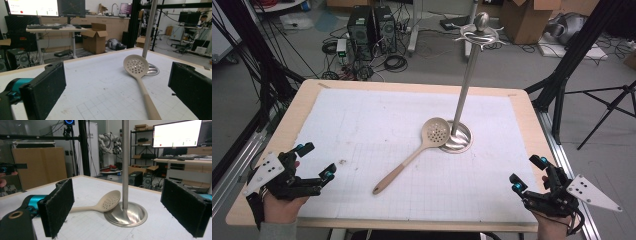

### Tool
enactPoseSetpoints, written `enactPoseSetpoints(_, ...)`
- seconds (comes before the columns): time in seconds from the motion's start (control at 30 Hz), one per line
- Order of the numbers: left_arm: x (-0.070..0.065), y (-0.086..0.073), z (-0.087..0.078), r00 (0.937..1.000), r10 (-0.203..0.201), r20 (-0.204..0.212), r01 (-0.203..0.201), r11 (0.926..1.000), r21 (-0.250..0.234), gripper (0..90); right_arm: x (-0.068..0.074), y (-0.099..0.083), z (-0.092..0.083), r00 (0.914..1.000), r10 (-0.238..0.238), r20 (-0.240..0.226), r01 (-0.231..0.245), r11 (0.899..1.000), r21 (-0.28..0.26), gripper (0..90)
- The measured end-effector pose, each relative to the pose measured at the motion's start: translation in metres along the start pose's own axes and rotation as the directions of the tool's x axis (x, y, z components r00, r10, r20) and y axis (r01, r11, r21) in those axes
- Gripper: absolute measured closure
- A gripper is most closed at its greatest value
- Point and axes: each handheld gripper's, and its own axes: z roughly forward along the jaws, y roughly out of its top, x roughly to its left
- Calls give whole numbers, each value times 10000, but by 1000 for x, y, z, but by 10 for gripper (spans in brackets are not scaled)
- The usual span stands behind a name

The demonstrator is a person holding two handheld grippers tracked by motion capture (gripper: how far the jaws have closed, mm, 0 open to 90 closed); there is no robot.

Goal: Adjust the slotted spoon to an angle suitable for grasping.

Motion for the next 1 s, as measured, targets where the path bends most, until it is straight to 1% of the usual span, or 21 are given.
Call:
enactPoseSetpoints(0.07,1,-1,0,10000,-71,-13,71,10000,-34,18,0,-1,1,10000,57,-8,-57,10000,-18,105)
enactPoseSetpoints(0.13,1,-1,0,10000,-52,-84,52,10000,19,18,-2,-3,3,9991,419,37,-419,9991,4,105)
enactPoseSetpoints(0.27,-1,0,1,10000,-49,-22,49,10000,-18,18,-2,-4,2,9983,583,-45,-583,9983,-20,105)
enactPoseSetpoints(0.33,-2,0,2,10000,16,16,-16,10000,-20,18,-2,-4,2,9991,422,-65,-422,9991,65,105)
enactPoseSetpoints(0.4,-2,0,2,10000,2,-2,-2,10000,-6,18,-1,-3,2,9990,442,-63,-441,9990,41,106)
enactPoseSetpoints(0.5,-1,0,0,10000,42,-15,-42,10000,15,18,0,-2,4,9991,333,-246,-330,9994,88,105)
enactPoseSetpoints(0.53,-1,0,-1,10000,84,-24,-84,10000,41,18,3,-1,8,9991,172,-385,-165,9997,190,106)
enactPoseSetpoints(0.57,-1,0,-1,10000,84,-24,-84,10000,41,18,3,0,10,9988,126,-467,-116,9997,231,105)
enactPoseSetpoints(0.63,-2,0,-1,9999,92,-75,-92,9999,40,18,4,2,12,9987,91,-495,-79,9997,244,106)
enactPoseSetpoints(0.67,-2,1,-2,9998,150,-127,-149,9999,56,18,7,6,18,9971,143,-748,-136,9998,109,106)
enactPoseSetpoints(0.7,-2,1,-2,9998,150,-127,-149,9999,56,18,7,6,18,9971,143,-748,-136,9998,109,106)
enactPoseSetpoints(0.73,-3,2,-2,9998,186,-108,-185,9998,35,18,8,7,20,9968,17,-795,-7,9999,121,105)
enactPoseSetpoints(0.77,-3,2,-2,9997,201,-110,-201,9998,61,18,10,11,25,9959,-87,-905,117,9994,323,106)
enactPoseSetpoints(0.8,-3,2,-2,9997,226,-134,-225,9997,77,18,10,13,29,9950,-225,-970,265,9988,402,106)
enactPoseSetpoints(0.87,-4,2,-1,9997,202,-112,-201,9997,104,18,13,21,38,9927,-355,-1149,426,9973,595,105)
enactPoseSetpoints(0.93,-4,1,0,9997,225,-90,-224,9996,159,18,15,28,49,9889,-545,-1379,644,9955,689,106)
enactPoseSetpoints(1.0,-5,0,1,9997,233,-44,-232,9995,232,18,18,33,60,9856,-564,-1594,706,9939,844,106)
